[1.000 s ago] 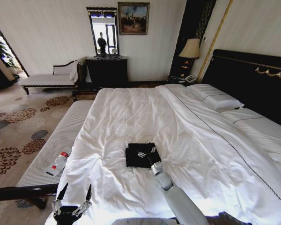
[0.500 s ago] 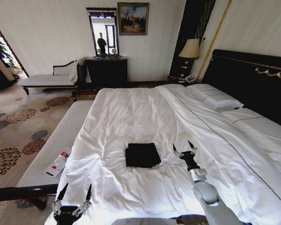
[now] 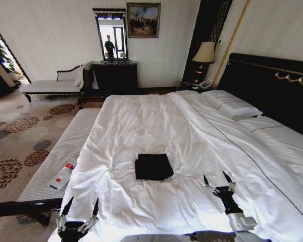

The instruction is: Fold the clothes on the bed.

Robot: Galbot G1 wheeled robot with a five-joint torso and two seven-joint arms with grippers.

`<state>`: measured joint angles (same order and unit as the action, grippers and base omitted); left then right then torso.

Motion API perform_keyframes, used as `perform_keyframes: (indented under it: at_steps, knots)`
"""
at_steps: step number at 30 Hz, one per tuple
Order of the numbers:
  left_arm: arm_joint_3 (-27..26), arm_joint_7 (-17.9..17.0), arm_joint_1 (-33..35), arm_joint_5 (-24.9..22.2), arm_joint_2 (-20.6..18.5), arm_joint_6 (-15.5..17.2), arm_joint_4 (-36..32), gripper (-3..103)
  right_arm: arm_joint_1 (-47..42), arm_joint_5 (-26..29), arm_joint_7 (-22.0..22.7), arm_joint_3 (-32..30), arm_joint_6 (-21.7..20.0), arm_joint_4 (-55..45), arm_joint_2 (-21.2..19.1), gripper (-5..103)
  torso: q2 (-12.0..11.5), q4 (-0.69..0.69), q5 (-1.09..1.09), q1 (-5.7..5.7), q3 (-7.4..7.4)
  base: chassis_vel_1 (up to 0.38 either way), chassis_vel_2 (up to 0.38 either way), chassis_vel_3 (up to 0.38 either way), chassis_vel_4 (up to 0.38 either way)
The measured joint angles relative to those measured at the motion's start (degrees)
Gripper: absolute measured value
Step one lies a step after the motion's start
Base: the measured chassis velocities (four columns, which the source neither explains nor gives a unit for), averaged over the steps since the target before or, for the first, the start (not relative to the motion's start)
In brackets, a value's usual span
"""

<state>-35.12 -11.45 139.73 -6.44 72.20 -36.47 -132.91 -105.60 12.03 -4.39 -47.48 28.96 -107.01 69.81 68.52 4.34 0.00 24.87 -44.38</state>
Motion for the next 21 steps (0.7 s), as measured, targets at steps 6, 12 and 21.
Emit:
perform_keyframes:
  at_steps: [6,12,21]
  knots:
    - [0.0,0.0,0.0,0.0,0.0,0.0,0.0,100,0.18,-0.1,0.07,0.04,0.02,0.02,0.02,100,-0.02,0.0,0.0,0.02,-0.01,0.0,0.0,0.0,0.0]
    - [0.0,0.0,0.0,0.0,0.0,0.0,0.0,100,0.33,-0.13,0.14,0.21,0.0,0.11,0.03,100,-0.02,0.01,0.0,0.01,-0.01,0.0,0.0,0.0,0.0]
    - [0.0,0.0,0.0,0.0,0.0,0.0,0.0,100,0.48,-0.15,0.21,0.35,-0.13,0.21,0.02,100,-0.01,0.01,0.0,0.02,-0.01,0.0,0.0,0.0,0.0]
